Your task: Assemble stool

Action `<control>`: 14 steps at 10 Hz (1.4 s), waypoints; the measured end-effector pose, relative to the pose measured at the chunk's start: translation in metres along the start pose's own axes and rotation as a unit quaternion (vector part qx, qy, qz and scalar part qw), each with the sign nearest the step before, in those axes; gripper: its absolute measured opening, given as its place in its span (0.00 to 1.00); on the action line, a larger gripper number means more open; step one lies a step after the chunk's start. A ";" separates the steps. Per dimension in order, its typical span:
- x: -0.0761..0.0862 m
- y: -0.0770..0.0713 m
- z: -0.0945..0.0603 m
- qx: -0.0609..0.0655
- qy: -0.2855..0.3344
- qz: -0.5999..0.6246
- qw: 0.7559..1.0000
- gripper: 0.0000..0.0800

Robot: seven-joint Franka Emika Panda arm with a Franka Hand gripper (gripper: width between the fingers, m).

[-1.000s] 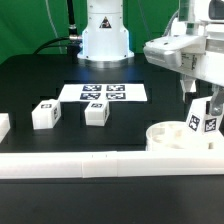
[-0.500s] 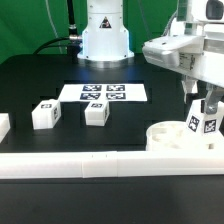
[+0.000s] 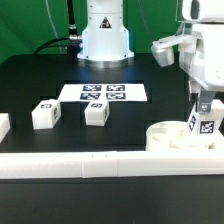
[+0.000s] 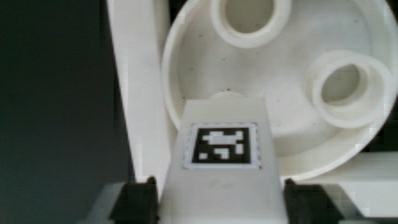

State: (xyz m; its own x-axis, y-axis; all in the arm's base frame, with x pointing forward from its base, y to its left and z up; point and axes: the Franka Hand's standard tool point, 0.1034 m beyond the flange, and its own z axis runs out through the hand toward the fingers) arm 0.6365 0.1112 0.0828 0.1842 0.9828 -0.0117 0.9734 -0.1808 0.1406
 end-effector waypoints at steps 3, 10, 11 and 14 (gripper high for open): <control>-0.001 0.001 0.000 0.002 0.004 0.117 0.993 0.42; -0.001 0.001 0.000 0.006 0.008 0.336 0.942 0.42; -0.001 0.001 0.000 0.009 0.010 0.381 0.924 0.42; -0.005 0.003 0.000 0.011 0.010 0.477 0.879 0.42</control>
Offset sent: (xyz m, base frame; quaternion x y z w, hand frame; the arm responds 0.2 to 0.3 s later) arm 0.0000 0.0000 0.0000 0.0000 0.0000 0.1938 0.9810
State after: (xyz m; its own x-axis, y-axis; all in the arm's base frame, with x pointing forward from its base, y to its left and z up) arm 0.6384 0.1054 0.0837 0.9161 0.3831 0.1183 0.3787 -0.9237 0.0584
